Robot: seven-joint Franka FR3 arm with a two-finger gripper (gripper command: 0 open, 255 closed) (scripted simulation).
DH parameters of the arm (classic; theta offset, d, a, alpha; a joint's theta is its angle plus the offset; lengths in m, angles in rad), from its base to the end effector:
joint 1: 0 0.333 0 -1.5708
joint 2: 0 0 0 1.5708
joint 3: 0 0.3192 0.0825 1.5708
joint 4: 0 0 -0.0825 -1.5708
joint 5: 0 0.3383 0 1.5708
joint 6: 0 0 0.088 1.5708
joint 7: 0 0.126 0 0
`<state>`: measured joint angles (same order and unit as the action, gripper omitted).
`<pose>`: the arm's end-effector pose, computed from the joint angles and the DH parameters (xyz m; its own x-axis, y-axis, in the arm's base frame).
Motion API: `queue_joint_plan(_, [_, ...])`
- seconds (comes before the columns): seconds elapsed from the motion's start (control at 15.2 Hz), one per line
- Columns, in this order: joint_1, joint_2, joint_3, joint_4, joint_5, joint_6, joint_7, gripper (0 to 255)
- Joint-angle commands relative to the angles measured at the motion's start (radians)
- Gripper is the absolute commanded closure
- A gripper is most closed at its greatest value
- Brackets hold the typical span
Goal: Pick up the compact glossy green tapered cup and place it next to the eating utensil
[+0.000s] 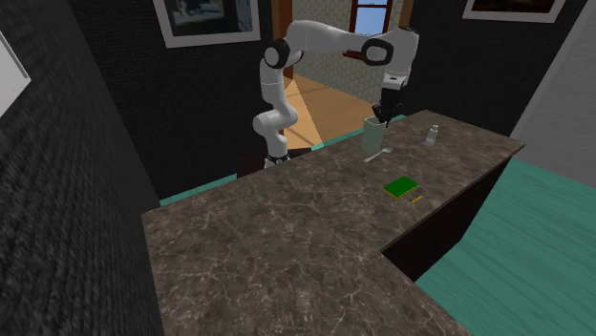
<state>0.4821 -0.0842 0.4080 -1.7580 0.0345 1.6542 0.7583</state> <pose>0.2979 0.3861 0.5740 0.9918 0.1262 -0.0198 0.1266 -0.9918 0.0175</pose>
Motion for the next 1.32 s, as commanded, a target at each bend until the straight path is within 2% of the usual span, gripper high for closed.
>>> queue_joint_plan(0.0, [0.001, -0.005, 0.000, -0.034, 0.002, 0.030, 0.000, 255])
queue_joint_plan(0.92, [0.003, 0.000, 0.004, -0.217, 0.002, 0.217, 0.000, 255])
queue_joint_plan(1.25, [0.004, 0.001, 0.005, -0.224, 0.002, 0.226, 0.000, 255])
